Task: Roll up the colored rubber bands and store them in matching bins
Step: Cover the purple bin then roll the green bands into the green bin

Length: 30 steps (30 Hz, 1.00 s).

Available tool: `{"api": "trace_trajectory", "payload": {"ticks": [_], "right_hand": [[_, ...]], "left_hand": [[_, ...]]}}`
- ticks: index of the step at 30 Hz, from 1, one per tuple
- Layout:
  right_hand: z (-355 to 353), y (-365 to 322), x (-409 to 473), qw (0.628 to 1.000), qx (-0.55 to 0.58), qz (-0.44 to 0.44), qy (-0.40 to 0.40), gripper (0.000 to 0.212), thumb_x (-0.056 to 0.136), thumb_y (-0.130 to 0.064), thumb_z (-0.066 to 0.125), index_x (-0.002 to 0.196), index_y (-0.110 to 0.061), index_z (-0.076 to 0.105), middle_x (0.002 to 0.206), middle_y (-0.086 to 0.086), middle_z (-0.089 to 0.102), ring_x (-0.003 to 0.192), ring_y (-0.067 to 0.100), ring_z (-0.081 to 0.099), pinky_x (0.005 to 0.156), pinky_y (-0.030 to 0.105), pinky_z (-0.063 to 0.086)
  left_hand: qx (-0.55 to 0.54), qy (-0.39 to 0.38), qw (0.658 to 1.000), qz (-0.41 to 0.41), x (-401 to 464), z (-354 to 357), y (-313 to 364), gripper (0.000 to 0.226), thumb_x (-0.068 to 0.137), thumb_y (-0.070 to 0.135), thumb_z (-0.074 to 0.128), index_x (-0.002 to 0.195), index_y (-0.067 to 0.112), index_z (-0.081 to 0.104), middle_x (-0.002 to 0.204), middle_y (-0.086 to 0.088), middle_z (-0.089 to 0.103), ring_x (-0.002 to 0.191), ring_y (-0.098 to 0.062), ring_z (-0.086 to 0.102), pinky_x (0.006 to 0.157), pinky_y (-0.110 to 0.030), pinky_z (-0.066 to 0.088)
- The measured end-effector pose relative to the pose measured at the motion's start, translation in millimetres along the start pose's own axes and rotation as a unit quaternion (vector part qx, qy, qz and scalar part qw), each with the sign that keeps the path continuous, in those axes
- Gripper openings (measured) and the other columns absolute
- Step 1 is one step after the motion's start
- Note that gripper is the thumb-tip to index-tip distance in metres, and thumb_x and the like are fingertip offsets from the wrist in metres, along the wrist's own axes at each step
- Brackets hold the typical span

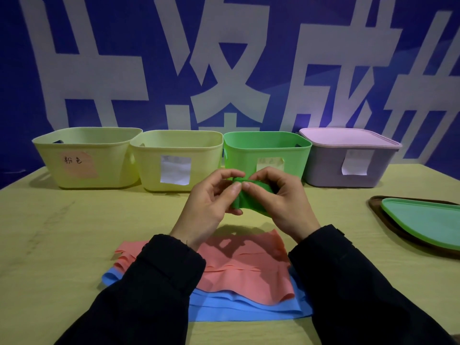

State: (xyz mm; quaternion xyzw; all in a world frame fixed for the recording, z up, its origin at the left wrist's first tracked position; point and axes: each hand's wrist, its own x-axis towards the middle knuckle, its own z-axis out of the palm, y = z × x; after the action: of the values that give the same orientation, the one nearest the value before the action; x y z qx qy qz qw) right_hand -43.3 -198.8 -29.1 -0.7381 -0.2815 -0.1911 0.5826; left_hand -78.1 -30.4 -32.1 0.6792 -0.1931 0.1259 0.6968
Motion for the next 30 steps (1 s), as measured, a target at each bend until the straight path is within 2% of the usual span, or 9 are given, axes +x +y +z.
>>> {"api": "trace_trajectory", "payload": {"ticks": [3, 6, 10, 13, 16, 21, 24, 27, 30], "right_hand": [[-0.8, -2.1, -0.3, 1.0, 0.013, -0.006, -0.012, 0.008, 0.088, -0.018, 0.076, 0.084, -0.014, 0.07, 0.077, 0.01, 0.068, 0.069, 0.011, 0.06, 0.063, 0.031, 0.05], [-3.3, -3.7, 1.0, 0.999, 0.032, -0.006, -0.025, 0.007, 0.09, -0.016, 0.073, 0.086, -0.012, 0.068, 0.076, 0.008, 0.065, 0.07, 0.009, 0.058, 0.065, 0.025, 0.048], [-1.5, 0.3, 0.6, 0.998, 0.026, 0.002, -0.065, 0.011, 0.092, -0.032, 0.068, 0.095, -0.021, 0.067, 0.077, 0.021, 0.059, 0.071, 0.017, 0.052, 0.061, 0.041, 0.044], [-0.8, 2.1, 0.7, 0.999, -0.01, -0.003, -0.05, 0.012, 0.091, -0.032, 0.07, 0.091, -0.021, 0.064, 0.066, 0.005, 0.05, 0.064, 0.009, 0.044, 0.058, 0.033, 0.037], [-3.5, 0.7, 1.1, 0.998, -0.026, -0.005, -0.052, 0.02, 0.09, -0.037, 0.068, 0.089, -0.018, 0.063, 0.071, 0.016, 0.054, 0.066, 0.013, 0.046, 0.06, 0.034, 0.04], [-6.0, -3.9, 0.2, 0.994, 0.048, 0.039, -0.087, 0.01, 0.087, -0.022, 0.073, 0.083, -0.018, 0.066, 0.07, -0.001, 0.059, 0.065, 0.01, 0.051, 0.057, 0.025, 0.042], [-7.7, -4.2, 0.6, 0.995, 0.038, 0.039, -0.081, 0.011, 0.089, -0.017, 0.075, 0.08, -0.016, 0.068, 0.069, 0.0, 0.06, 0.062, 0.01, 0.052, 0.056, 0.026, 0.042], [-7.9, -4.6, 0.8, 0.996, 0.035, 0.039, -0.071, 0.014, 0.089, -0.02, 0.075, 0.078, -0.015, 0.069, 0.068, 0.006, 0.06, 0.063, 0.013, 0.053, 0.057, 0.03, 0.042], [-7.4, -5.2, 0.9, 0.996, 0.031, 0.045, -0.069, 0.017, 0.087, -0.024, 0.077, 0.077, -0.014, 0.069, 0.068, 0.014, 0.064, 0.063, 0.014, 0.055, 0.058, 0.032, 0.043]], "left_hand": [[0.016, 0.014, 1.0, 0.007, 1.0, -3.0, -1.3, 0.023, 0.092, 0.014, 0.072, 0.112, 0.025, 0.071, 0.105, -0.006, 0.071, 0.078, -0.015, 0.066, 0.062, -0.032, 0.053], [0.011, 0.019, 1.0, 0.008, 2.0, -4.4, -0.9, 0.03, 0.094, 0.01, 0.07, 0.119, 0.026, 0.069, 0.111, -0.014, 0.066, 0.081, -0.012, 0.066, 0.061, -0.031, 0.054], [-0.001, 0.019, 1.0, 0.008, 2.0, -5.1, -0.5, 0.028, 0.101, 0.005, 0.057, 0.114, 0.025, 0.071, 0.112, -0.011, 0.068, 0.088, -0.013, 0.065, 0.061, -0.027, 0.054], [0.0, 0.017, 1.0, 0.011, 1.3, -5.6, -0.8, 0.018, 0.097, 0.012, 0.064, 0.11, 0.023, 0.071, 0.106, -0.007, 0.069, 0.081, -0.019, 0.06, 0.057, -0.027, 0.05], [0.008, 0.022, 1.0, 0.014, 1.5, -4.6, -0.4, 0.025, 0.092, 0.008, 0.072, 0.112, 0.022, 0.068, 0.1, -0.006, 0.071, 0.071, -0.025, 0.058, 0.055, -0.029, 0.049], [0.012, 0.025, 1.0, 0.01, 1.7, -3.8, -0.4, 0.025, 0.097, 0.007, 0.063, 0.118, 0.02, 0.065, 0.106, -0.006, 0.075, 0.09, -0.017, 0.07, 0.069, -0.027, 0.055], [0.022, 0.03, 0.999, 0.017, 2.2, -4.6, -0.5, 0.023, 0.098, 0.009, 0.063, 0.117, 0.021, 0.069, 0.112, -0.003, 0.072, 0.091, -0.016, 0.071, 0.07, -0.026, 0.055], [0.015, 0.028, 0.999, 0.025, 2.0, -3.3, 0.3, 0.028, 0.101, 0.007, 0.058, 0.122, 0.024, 0.066, 0.113, -0.011, 0.07, 0.091, -0.017, 0.067, 0.066, -0.027, 0.055], [0.016, 0.021, 0.999, 0.033, 0.5, -2.7, 0.1, 0.027, 0.102, 0.009, 0.056, 0.117, 0.027, 0.069, 0.113, -0.017, 0.065, 0.087, -0.02, 0.06, 0.062, -0.027, 0.051]]}}
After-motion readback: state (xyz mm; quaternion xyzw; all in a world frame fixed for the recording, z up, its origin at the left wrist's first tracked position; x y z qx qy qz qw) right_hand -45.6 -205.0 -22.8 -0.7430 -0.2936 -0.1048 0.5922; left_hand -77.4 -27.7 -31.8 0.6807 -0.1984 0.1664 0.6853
